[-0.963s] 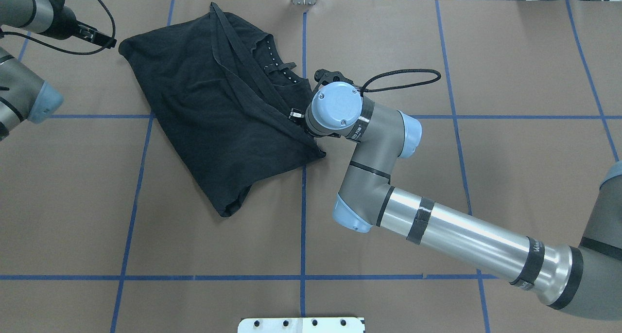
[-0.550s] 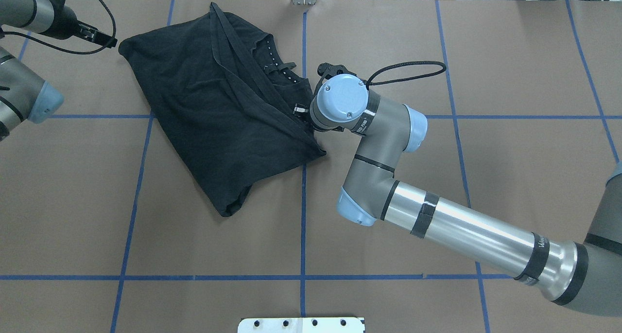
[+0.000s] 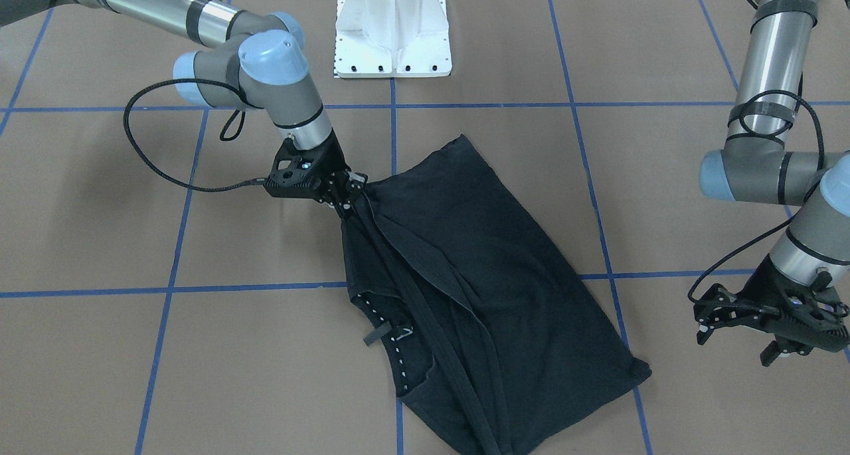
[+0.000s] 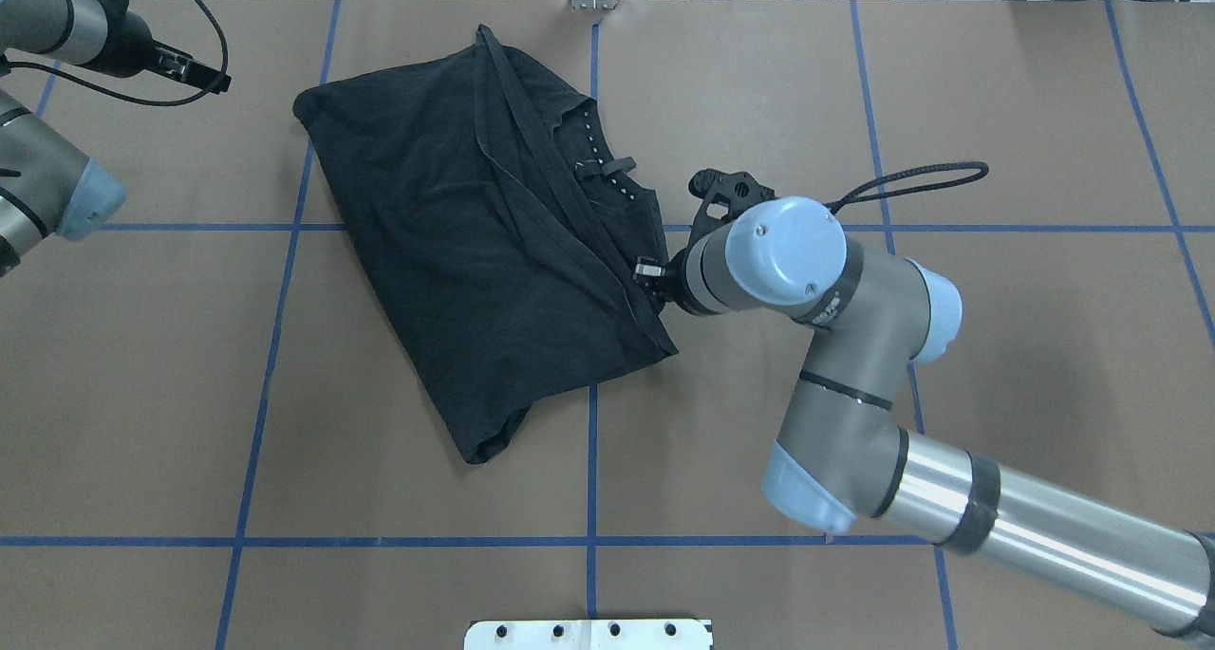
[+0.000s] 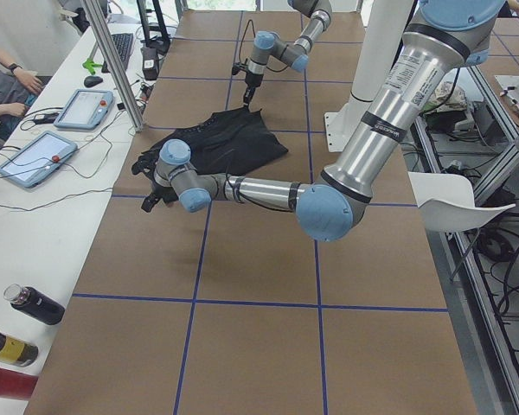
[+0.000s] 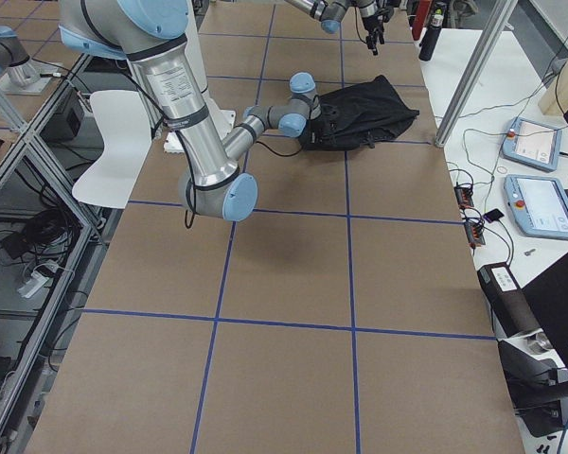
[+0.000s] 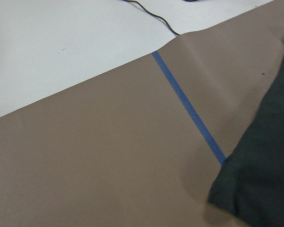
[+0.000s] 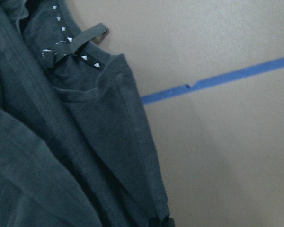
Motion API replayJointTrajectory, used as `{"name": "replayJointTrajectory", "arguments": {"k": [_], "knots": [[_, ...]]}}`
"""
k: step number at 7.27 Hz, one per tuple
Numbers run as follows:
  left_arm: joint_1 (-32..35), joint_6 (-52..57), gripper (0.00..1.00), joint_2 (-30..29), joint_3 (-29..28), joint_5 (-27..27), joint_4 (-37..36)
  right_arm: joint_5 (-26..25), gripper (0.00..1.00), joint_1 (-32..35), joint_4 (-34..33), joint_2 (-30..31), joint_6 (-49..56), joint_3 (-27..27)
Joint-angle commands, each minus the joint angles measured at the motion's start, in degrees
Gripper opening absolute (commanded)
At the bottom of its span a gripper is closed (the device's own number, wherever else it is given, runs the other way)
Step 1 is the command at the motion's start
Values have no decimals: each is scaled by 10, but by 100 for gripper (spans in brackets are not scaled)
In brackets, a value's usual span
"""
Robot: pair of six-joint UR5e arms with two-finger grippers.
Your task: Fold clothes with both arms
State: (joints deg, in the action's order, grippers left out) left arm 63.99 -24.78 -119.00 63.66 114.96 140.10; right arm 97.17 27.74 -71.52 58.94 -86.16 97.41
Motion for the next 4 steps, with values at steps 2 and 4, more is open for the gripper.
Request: {"name": "replayJointTrajectory", "arguments": {"k": [2, 4], "knots": [[0, 1, 100, 0, 0, 0, 0, -112, 0, -129, -90, 18, -78, 110], [0, 1, 100, 0, 0, 0, 1, -147, 0, -167, -130, 18, -90, 132]]}}
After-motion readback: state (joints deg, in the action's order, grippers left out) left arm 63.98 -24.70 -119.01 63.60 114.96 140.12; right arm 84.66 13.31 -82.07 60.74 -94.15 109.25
